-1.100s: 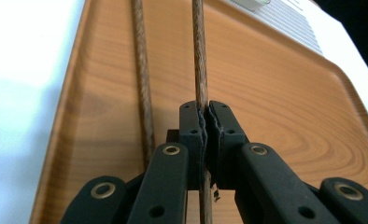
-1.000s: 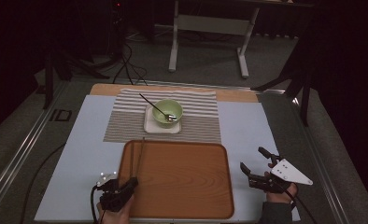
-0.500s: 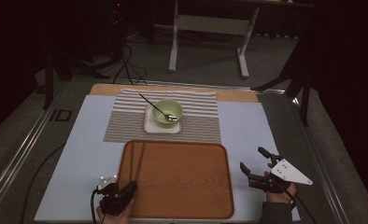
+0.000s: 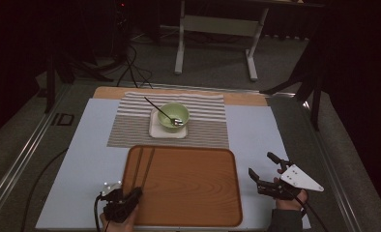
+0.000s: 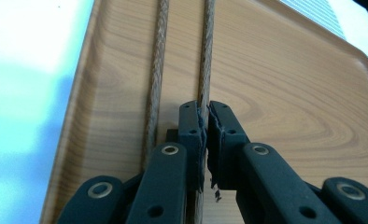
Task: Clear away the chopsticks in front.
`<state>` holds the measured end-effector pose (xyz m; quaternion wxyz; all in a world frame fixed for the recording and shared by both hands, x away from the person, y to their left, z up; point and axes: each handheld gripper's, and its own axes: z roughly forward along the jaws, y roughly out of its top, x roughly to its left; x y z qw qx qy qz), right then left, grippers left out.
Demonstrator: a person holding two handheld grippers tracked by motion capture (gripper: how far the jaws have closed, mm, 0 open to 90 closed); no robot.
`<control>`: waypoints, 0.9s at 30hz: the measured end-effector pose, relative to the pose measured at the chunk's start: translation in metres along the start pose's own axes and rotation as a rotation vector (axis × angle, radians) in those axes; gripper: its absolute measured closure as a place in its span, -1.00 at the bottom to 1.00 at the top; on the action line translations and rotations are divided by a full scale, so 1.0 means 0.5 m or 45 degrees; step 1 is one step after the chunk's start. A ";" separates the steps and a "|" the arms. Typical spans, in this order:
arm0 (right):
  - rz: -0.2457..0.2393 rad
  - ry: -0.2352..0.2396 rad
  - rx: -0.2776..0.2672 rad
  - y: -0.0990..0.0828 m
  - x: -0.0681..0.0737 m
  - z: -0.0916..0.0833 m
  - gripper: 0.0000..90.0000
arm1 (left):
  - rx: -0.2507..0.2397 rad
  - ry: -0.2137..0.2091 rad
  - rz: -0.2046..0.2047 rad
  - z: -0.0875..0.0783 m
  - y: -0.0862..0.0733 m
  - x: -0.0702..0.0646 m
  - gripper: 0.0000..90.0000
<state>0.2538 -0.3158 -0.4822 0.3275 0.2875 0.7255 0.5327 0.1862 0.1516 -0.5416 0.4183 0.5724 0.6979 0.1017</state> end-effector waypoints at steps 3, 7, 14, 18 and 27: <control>0.001 0.001 0.001 0.000 0.000 0.000 -0.70 | 0.000 -0.013 0.002 -0.001 -0.002 -0.001 0.86; -0.001 0.001 0.001 0.000 0.000 0.000 -0.70 | 0.003 -0.027 0.012 -0.002 -0.003 -0.003 0.82; -0.001 0.002 0.001 0.000 0.000 0.001 -0.70 | 0.004 -0.035 0.020 -0.003 -0.004 -0.006 0.80; 0.000 0.002 0.003 0.000 0.001 0.001 -0.70 | 0.004 -0.024 0.022 -0.003 -0.004 -0.004 0.78; -0.001 0.004 0.003 0.000 0.001 0.001 -0.70 | -0.030 -0.024 0.043 -0.011 0.003 -0.006 0.73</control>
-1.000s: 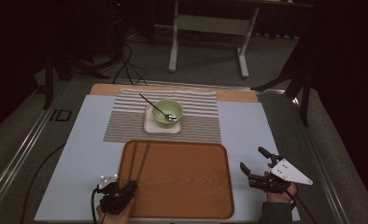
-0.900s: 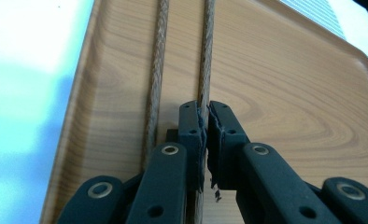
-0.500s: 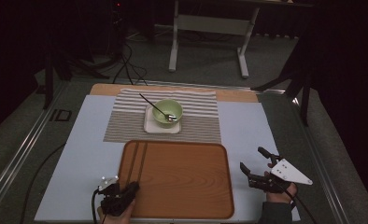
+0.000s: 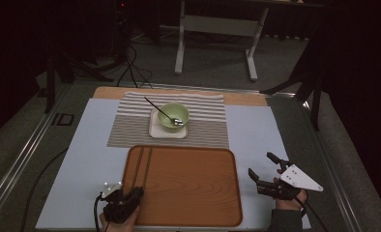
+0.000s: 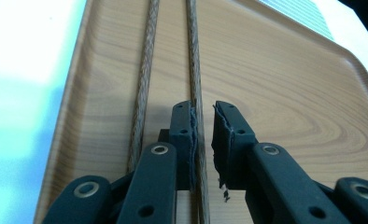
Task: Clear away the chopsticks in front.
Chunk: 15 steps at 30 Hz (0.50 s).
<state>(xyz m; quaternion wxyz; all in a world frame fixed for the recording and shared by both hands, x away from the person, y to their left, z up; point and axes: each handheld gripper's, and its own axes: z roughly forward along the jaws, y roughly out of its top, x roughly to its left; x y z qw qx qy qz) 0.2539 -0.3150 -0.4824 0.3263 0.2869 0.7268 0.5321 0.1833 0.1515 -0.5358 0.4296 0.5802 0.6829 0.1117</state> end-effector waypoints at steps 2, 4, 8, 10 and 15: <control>-0.001 0.000 0.000 0.000 0.000 0.000 -0.70 | -0.007 -0.006 0.002 -0.001 0.002 0.001 0.69; 0.001 0.000 0.002 0.000 0.000 0.000 -0.70 | -0.014 -0.011 -0.001 -0.002 0.005 0.001 0.67; 0.000 0.001 0.004 0.000 0.000 0.001 -0.70 | -0.023 -0.031 -0.003 -0.003 0.010 0.003 0.61; -0.001 0.001 0.004 0.000 0.000 0.001 -0.70 | -0.027 -0.038 -0.007 -0.003 0.013 0.003 0.58; -0.002 0.001 0.005 0.000 0.000 0.000 -0.69 | -0.033 -0.051 -0.009 -0.003 0.020 0.004 0.49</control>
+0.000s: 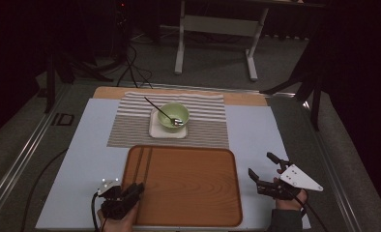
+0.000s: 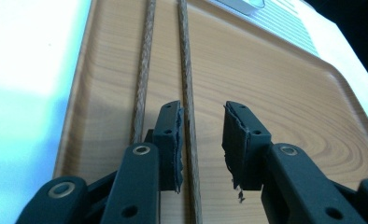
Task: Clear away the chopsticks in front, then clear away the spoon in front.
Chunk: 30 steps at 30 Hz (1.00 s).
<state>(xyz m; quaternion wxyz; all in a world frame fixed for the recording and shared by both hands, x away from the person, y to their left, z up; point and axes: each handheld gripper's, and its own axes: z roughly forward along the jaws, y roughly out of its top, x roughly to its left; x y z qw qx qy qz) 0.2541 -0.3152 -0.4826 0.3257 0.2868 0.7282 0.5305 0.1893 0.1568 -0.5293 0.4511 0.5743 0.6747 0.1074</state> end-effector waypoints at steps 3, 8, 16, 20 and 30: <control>0.000 0.001 0.001 0.000 0.000 0.001 -0.69 | -0.002 -0.006 0.009 0.001 0.003 0.000 0.44; 0.001 0.002 0.000 0.000 0.000 0.000 -0.69 | -0.015 -0.019 -0.019 0.003 0.010 0.002 0.34; -0.001 0.006 0.002 -0.001 -0.001 0.001 -0.69 | -0.027 -0.036 -0.018 0.006 0.020 0.003 0.30; -0.001 0.006 0.004 -0.001 -0.001 0.001 -0.69 | -0.020 -0.060 -0.004 0.008 0.027 0.002 0.30; 0.000 0.009 0.006 -0.001 -0.002 0.001 -0.69 | -0.040 -0.090 -0.019 0.007 0.044 0.003 0.27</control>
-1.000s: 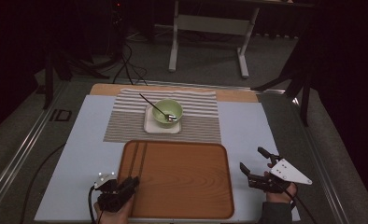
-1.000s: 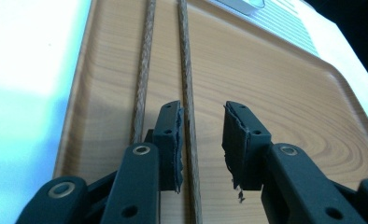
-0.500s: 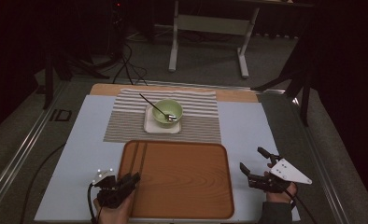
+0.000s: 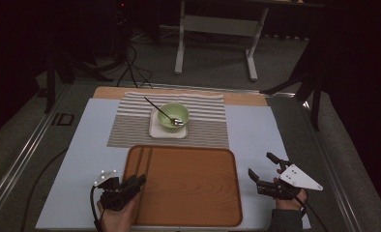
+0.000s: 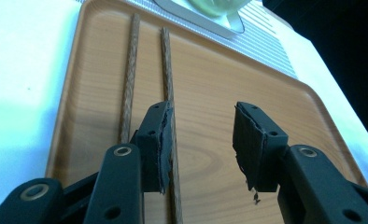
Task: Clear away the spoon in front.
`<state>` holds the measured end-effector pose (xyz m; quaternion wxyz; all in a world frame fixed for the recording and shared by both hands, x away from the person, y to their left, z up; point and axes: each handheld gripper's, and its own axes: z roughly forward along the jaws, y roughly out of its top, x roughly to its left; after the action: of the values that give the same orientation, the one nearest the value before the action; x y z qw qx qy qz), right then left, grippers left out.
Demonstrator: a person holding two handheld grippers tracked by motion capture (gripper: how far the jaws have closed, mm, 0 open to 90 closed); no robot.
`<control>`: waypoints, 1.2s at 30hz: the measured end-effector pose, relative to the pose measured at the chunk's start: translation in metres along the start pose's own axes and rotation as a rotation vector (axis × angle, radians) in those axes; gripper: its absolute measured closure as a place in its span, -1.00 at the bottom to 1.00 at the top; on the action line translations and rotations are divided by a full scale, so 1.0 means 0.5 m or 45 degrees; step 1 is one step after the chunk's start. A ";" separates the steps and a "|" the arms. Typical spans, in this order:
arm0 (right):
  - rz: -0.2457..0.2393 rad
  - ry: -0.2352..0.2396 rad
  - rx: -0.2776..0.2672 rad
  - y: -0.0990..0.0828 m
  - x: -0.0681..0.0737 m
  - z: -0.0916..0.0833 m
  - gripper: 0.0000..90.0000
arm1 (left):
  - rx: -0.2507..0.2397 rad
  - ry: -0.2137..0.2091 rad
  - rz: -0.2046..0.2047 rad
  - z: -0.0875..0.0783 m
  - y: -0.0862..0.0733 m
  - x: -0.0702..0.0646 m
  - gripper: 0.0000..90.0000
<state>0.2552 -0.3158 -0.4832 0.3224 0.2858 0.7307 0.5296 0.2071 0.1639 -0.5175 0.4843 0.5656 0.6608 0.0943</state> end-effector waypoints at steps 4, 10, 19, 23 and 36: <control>0.002 0.002 0.001 0.000 0.000 0.000 -0.69 | -0.007 -0.010 -0.007 0.000 0.007 0.000 0.27; 0.003 0.000 0.001 0.000 0.000 0.000 -0.69 | -0.001 -0.045 -0.018 0.004 0.025 -0.004 0.25; 0.005 -0.001 0.002 -0.001 -0.001 -0.001 -0.69 | -0.043 -0.060 -0.022 0.011 0.069 -0.009 0.23; 0.003 0.000 0.001 0.000 0.000 0.000 -0.69 | -0.062 -0.064 -0.017 0.019 0.094 -0.010 0.23; 0.001 0.000 0.006 -0.001 -0.002 0.001 -0.69 | -0.119 -0.149 -0.025 0.041 0.187 -0.010 0.22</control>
<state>0.2559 -0.3165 -0.4837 0.3213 0.2869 0.7319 0.5280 0.2835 0.1832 -0.4626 0.5489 0.5403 0.6318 0.0871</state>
